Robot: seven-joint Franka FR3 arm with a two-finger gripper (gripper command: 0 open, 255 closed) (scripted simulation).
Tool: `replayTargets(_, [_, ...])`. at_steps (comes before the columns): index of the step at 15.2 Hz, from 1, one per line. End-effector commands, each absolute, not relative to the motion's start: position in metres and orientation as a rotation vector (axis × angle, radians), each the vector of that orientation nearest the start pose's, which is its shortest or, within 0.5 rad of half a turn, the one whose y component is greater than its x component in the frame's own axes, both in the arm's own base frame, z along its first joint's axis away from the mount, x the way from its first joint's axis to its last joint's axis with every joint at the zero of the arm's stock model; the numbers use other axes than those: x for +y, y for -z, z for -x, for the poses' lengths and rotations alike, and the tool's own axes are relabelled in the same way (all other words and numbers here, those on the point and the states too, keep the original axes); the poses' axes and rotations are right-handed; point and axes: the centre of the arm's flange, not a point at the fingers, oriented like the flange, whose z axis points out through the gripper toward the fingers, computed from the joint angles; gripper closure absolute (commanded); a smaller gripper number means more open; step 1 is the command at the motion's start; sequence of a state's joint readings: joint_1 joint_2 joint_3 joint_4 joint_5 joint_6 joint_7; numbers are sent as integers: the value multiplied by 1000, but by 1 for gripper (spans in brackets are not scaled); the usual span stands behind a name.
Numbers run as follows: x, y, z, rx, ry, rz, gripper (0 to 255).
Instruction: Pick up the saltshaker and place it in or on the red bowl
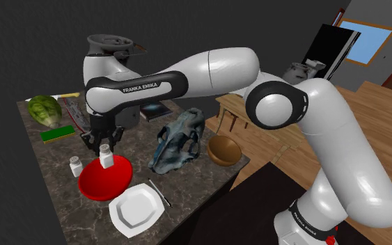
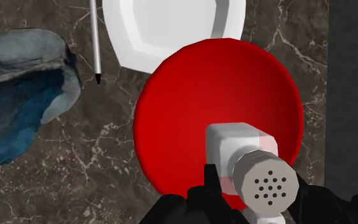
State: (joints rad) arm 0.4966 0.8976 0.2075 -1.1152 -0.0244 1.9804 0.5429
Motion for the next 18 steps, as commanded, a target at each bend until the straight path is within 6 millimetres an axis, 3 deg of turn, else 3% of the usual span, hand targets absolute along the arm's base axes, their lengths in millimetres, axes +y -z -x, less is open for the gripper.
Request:
replayTargets(1, [456, -263, -616, -145, -143, 3030, 255])
replayTargets(9, [456, -221, -616, -145, -143, 3030, 255])
replayTargets(17, [456, -221, -616, -145, -143, 3030, 255])
replayTargets(18, [456, -221, -616, -145, -143, 3030, 0])
